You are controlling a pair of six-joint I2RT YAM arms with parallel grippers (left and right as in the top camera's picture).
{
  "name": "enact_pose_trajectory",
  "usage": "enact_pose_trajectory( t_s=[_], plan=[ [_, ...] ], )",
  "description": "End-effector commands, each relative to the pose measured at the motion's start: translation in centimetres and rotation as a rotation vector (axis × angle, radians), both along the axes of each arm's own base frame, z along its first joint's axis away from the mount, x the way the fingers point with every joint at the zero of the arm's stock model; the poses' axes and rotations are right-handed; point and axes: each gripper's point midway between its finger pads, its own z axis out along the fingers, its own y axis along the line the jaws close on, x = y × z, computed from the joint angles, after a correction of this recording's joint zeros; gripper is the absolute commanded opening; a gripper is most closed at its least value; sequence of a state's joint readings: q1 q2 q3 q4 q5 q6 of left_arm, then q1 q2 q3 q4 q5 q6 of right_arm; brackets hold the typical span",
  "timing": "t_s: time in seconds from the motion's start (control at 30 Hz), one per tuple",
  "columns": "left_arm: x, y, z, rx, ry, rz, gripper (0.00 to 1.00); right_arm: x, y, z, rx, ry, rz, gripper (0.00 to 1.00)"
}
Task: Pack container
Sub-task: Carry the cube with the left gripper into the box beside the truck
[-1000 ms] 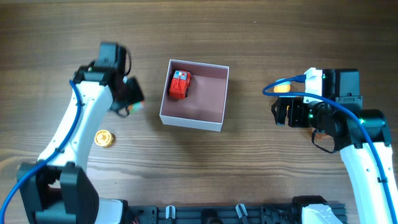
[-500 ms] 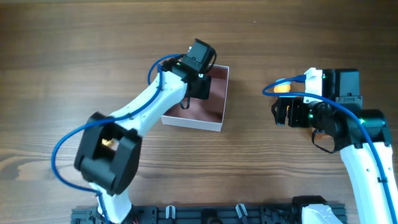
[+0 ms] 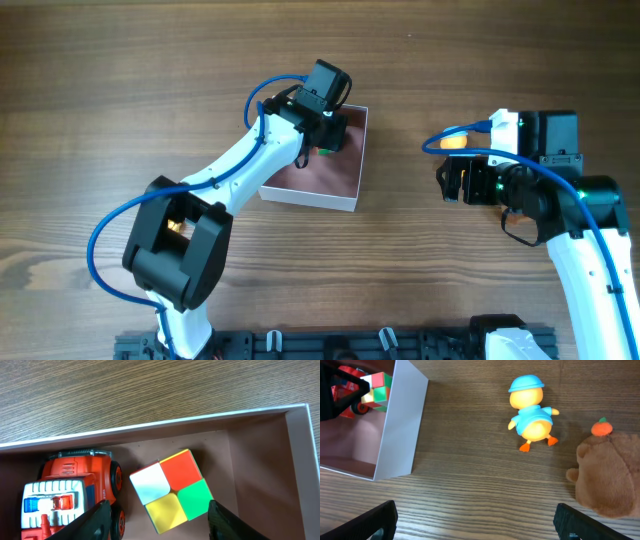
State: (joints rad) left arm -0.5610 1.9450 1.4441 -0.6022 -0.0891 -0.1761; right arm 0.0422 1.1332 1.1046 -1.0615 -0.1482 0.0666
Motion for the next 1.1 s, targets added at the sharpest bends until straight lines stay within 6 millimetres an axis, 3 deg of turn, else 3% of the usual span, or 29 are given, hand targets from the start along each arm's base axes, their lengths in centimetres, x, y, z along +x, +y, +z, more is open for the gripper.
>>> enact_pose_trajectory(
  t_s=[0.0,0.13,0.17,0.2,0.23,0.27,0.37,0.47,0.77,0.87,1.07],
  plan=[
    [0.3,-0.1,1.0,0.005,-0.029,-0.009,0.61,0.4,-0.3,0.7,-0.008,-0.021,-0.020,1.00],
    [0.0,-0.1,2.4,-0.005,-0.044,-0.013,0.59,0.4,-0.3,0.7,-0.007,-0.021,-0.020,1.00],
    [0.0,-0.4,3.3,-0.019,-0.063,-0.018,0.52,0.4,-0.3,0.7,-0.008,-0.021,-0.020,1.00],
    [-0.1,-1.0,4.2,-0.032,-0.080,-0.028,0.27,0.4,-0.3,0.7,-0.008,-0.021,-0.020,1.00],
    [-0.3,-1.6,4.4,-0.045,-0.081,-0.042,0.10,0.4,-0.3,0.7,-0.008,-0.021,-0.020,1.00],
    [-1.0,-2.9,4.4,-0.084,-0.063,-0.079,0.04,0.4,-0.3,0.7,-0.008,-0.021,-0.020,1.00],
    [-1.4,-5.5,3.1,-0.137,-0.048,-0.083,0.04,0.4,-0.3,0.7,-0.008,-0.020,-0.020,1.00],
    [-0.9,-6.3,1.6,-0.157,-0.031,-0.046,0.04,0.4,-0.3,0.7,-0.008,-0.020,-0.020,1.00],
    [-1.2,-5.5,-3.4,-0.077,0.045,-0.030,0.04,0.4,-0.3,0.7,-0.007,-0.019,-0.020,1.00],
    [-0.5,-3.5,-3.6,0.009,0.013,0.020,0.04,0.3,-0.3,0.7,-0.007,-0.018,-0.020,1.00],
    [-0.2,-2.8,-3.6,0.031,0.006,0.038,0.05,0.3,-0.3,0.7,-0.008,-0.018,-0.020,1.00]
  ],
)
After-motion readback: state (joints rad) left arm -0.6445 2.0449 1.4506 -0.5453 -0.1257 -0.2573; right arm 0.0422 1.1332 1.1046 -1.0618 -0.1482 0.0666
